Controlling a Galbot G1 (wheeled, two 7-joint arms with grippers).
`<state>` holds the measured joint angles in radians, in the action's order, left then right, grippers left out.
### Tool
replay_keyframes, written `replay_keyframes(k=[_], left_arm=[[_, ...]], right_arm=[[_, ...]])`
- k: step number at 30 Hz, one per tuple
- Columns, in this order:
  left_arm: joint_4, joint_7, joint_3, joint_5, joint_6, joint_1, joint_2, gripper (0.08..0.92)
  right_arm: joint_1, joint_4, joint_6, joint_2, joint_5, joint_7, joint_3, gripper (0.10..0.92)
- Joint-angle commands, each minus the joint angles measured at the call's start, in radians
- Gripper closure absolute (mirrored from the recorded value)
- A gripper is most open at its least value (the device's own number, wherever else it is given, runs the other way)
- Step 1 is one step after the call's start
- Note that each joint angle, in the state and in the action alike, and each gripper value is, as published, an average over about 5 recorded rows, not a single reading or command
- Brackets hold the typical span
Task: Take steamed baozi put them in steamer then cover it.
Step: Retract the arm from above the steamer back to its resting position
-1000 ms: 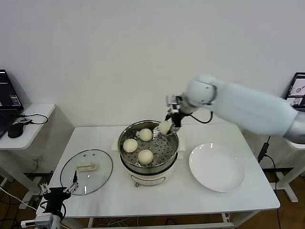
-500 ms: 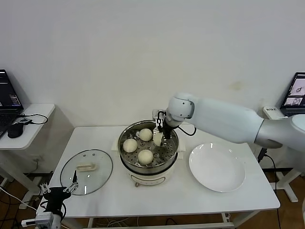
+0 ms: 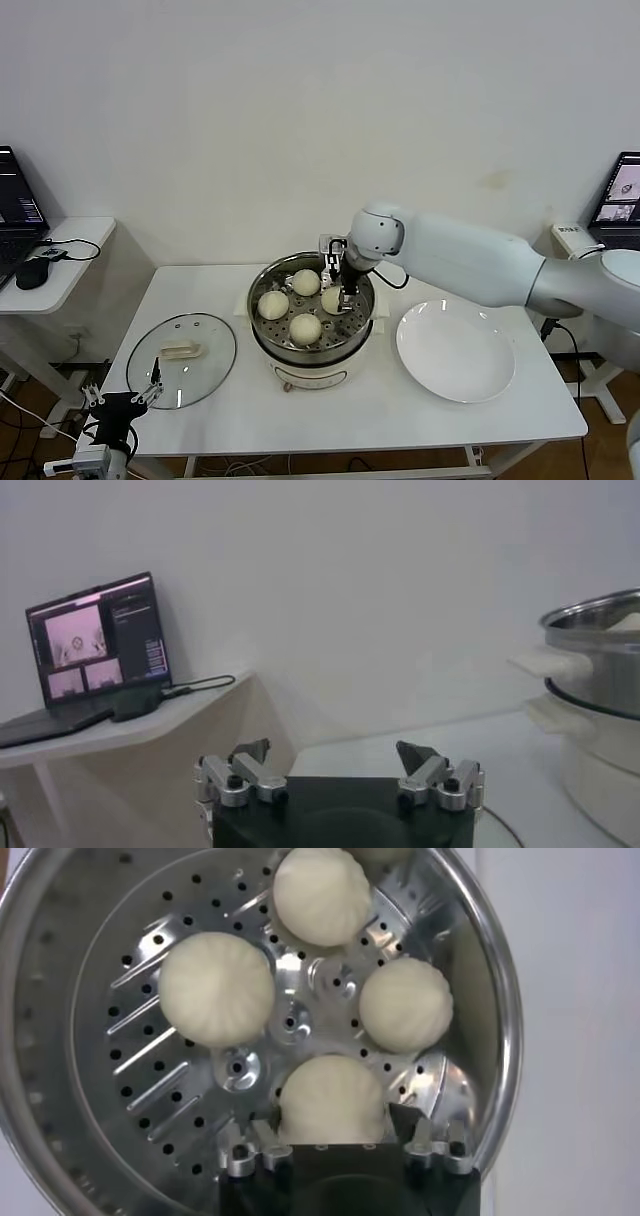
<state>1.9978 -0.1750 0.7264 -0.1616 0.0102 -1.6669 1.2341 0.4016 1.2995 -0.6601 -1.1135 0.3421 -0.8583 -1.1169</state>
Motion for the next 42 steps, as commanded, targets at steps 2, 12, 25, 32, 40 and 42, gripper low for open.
replay_keyframes(k=[2,12,25,32,40,42], left_arm=[[0.003,0.001,-0.005,0.001,-0.002,0.003,0.003,0.177],[-0.003,-0.004,-0.011,0.001,0.017,0.000,0.010,0.177],[-0.041,-0.025,-0.048,0.067,0.107,-0.006,0.039,0.177],[-0.144,-0.106,-0.064,0.316,0.172,0.024,0.021,0.177],[-0.284,-0.151,0.038,0.954,0.281,0.059,-0.025,0.177],[-0.298,-0.148,0.055,1.078,0.285,0.050,-0.052,0.177]], right_arm=[[0.035,0.228,-0.024,0.184,0.080,0.117,0.107,0.204],[-0.527,0.504,0.230,0.520,0.170,0.782,0.559,0.203],[-1.636,0.546,0.771,0.101,-0.225,0.728,1.655,0.202],[-1.838,0.557,0.856,-0.180,-0.174,0.593,1.940,0.203],[-1.929,0.550,0.846,-0.279,-0.195,0.570,2.039,0.203],[-1.946,0.547,0.847,-0.288,-0.198,0.582,2.055,0.203]])
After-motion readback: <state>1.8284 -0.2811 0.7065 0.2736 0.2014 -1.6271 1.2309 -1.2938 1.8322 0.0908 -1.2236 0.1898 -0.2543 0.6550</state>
